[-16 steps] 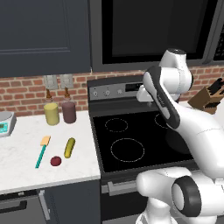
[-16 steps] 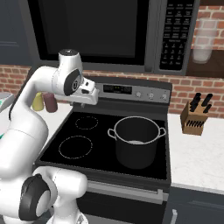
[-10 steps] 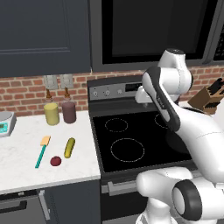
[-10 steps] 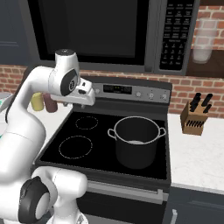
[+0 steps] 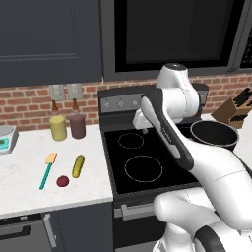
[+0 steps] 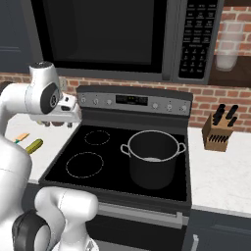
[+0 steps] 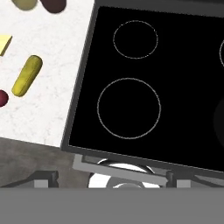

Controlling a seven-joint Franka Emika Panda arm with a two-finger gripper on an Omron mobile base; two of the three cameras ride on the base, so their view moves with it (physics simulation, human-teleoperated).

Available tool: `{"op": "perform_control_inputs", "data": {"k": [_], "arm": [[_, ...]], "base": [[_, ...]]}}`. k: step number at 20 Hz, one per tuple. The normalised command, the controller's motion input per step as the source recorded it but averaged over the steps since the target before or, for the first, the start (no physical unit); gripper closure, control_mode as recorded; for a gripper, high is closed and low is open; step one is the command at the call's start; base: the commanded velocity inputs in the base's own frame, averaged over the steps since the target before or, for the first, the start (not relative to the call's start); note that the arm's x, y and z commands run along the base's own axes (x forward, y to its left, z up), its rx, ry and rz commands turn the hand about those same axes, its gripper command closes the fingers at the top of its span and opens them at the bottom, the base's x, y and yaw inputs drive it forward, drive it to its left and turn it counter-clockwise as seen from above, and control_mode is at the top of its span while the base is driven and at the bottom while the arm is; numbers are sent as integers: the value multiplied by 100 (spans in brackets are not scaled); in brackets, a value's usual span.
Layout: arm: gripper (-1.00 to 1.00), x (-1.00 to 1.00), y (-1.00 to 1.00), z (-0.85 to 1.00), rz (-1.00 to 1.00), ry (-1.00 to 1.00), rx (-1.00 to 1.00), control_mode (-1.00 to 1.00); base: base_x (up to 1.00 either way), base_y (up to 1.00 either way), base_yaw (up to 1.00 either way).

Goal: Put the cucumber and tomato in the pot. Retrieve the spatula and lightly stir the vegetables in the pot.

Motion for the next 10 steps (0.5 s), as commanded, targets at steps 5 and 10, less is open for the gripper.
{"op": "perform_control_inputs", "data": {"k": [5, 10], "arm": [[-100, -19, 98, -13, 10, 3, 0, -100], [-100, -9, 99, -15, 8, 8, 0, -100]], "base": [[0, 0, 0], [0, 0, 0]]}}
